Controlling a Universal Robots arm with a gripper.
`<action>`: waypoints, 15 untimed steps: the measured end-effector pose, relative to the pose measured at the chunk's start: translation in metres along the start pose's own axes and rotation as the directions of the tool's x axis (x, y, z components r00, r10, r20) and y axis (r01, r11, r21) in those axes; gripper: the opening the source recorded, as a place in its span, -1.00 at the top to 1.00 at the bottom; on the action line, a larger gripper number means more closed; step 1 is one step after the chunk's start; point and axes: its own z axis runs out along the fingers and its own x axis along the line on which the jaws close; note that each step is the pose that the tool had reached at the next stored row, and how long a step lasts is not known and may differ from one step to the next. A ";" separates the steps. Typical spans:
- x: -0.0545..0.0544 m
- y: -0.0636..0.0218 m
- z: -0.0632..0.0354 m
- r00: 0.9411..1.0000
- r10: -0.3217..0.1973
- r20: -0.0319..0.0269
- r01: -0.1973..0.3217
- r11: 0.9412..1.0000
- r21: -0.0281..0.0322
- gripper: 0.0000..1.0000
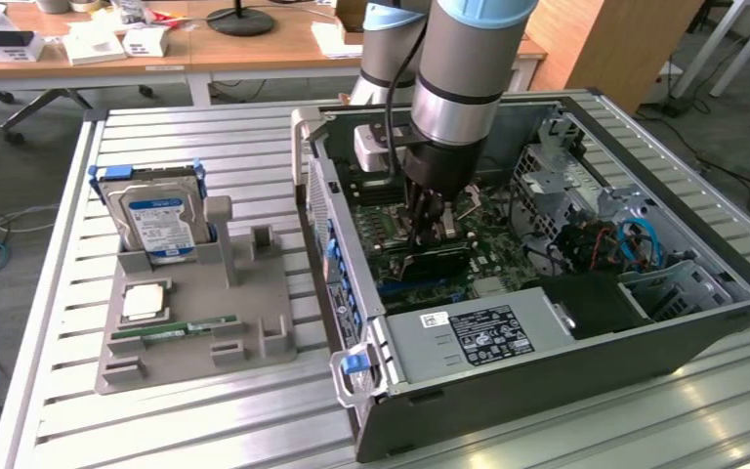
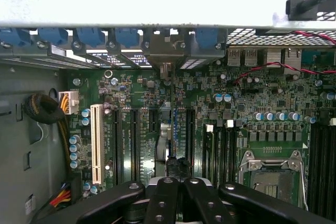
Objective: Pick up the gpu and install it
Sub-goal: 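Press down on the gpu until it lock into place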
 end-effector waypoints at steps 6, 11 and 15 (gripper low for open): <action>0.000 0.0000 0.0000 1.000 0.000 0.000 0.000 1.000 0.000 0.79; 0.000 0.0000 0.0000 1.000 0.000 0.000 0.000 1.000 0.000 0.79; 0.000 0.0000 0.0000 1.000 0.000 0.000 0.000 1.000 0.000 0.79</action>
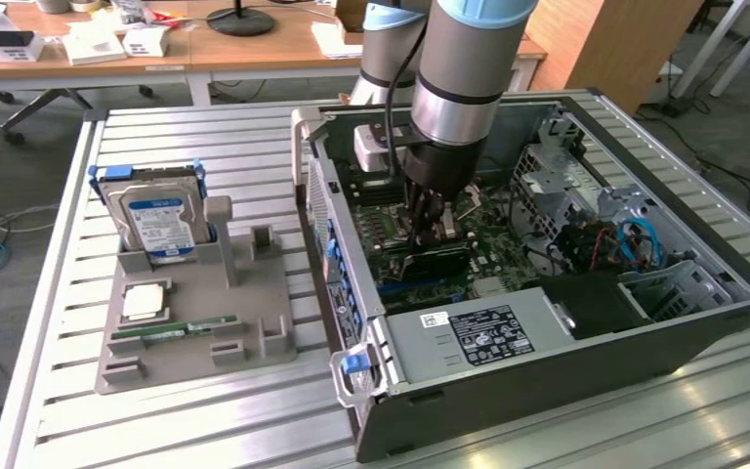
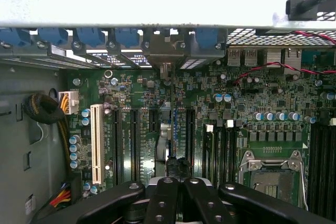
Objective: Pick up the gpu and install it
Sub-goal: 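Press down on the gpu until it lock into place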
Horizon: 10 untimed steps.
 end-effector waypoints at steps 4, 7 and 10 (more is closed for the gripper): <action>0.000 0.0000 0.0000 1.000 0.000 0.000 0.000 1.000 0.000 0.79; 0.000 0.0000 0.0000 1.000 0.000 0.000 0.000 1.000 0.000 0.79; 0.000 0.0000 0.0000 1.000 0.000 0.000 0.000 1.000 0.000 0.79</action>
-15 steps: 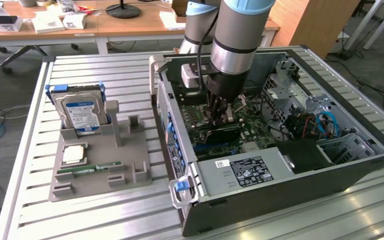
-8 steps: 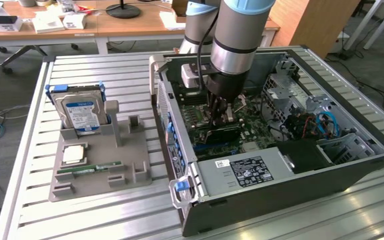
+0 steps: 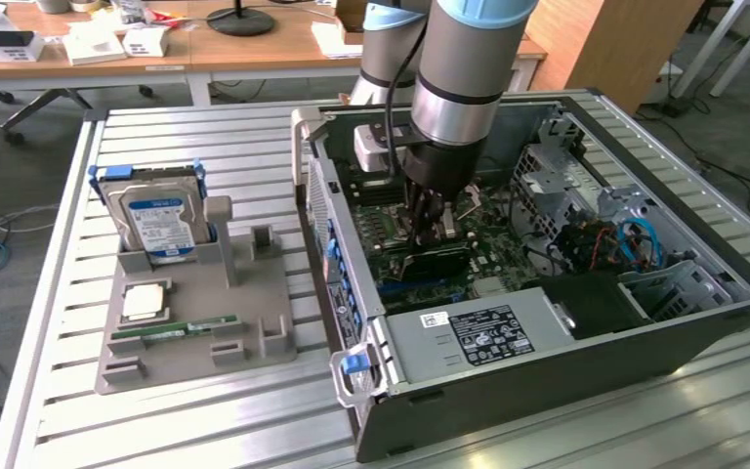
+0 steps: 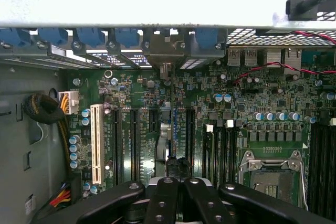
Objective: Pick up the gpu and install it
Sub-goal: 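Press down on the gpu until it lock into place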
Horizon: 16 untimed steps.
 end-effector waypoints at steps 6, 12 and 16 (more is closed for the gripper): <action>0.000 0.0000 0.0001 1.000 0.000 0.000 0.000 1.000 0.000 0.79; 0.000 0.0000 0.0021 1.000 0.000 0.001 0.000 1.000 0.001 0.79; 0.000 0.0000 0.0019 1.000 0.000 0.000 0.000 1.000 0.000 0.79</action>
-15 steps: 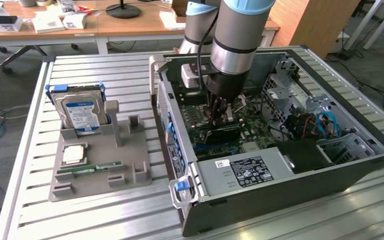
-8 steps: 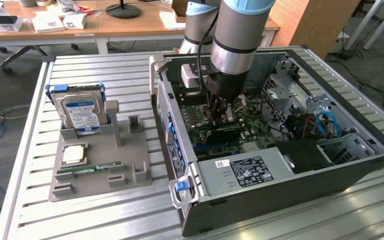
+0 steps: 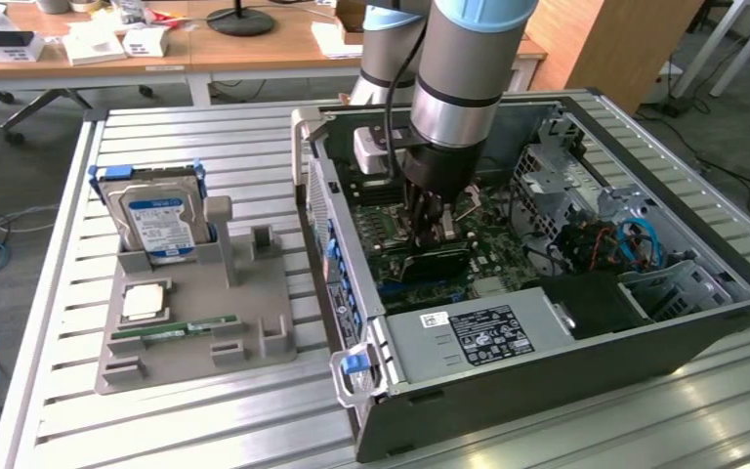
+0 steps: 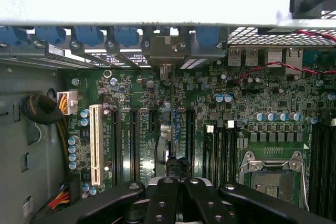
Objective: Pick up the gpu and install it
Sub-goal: 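Press down on the gpu until it lock into place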
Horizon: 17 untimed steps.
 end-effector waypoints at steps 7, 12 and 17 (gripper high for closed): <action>0.000 0.0000 0.0000 1.000 0.000 0.000 0.000 1.000 0.000 0.79; 0.000 0.0000 0.0000 1.000 0.000 0.000 0.000 1.000 0.000 0.79; 0.000 0.0000 0.0000 1.000 0.000 0.000 0.000 1.000 0.000 0.79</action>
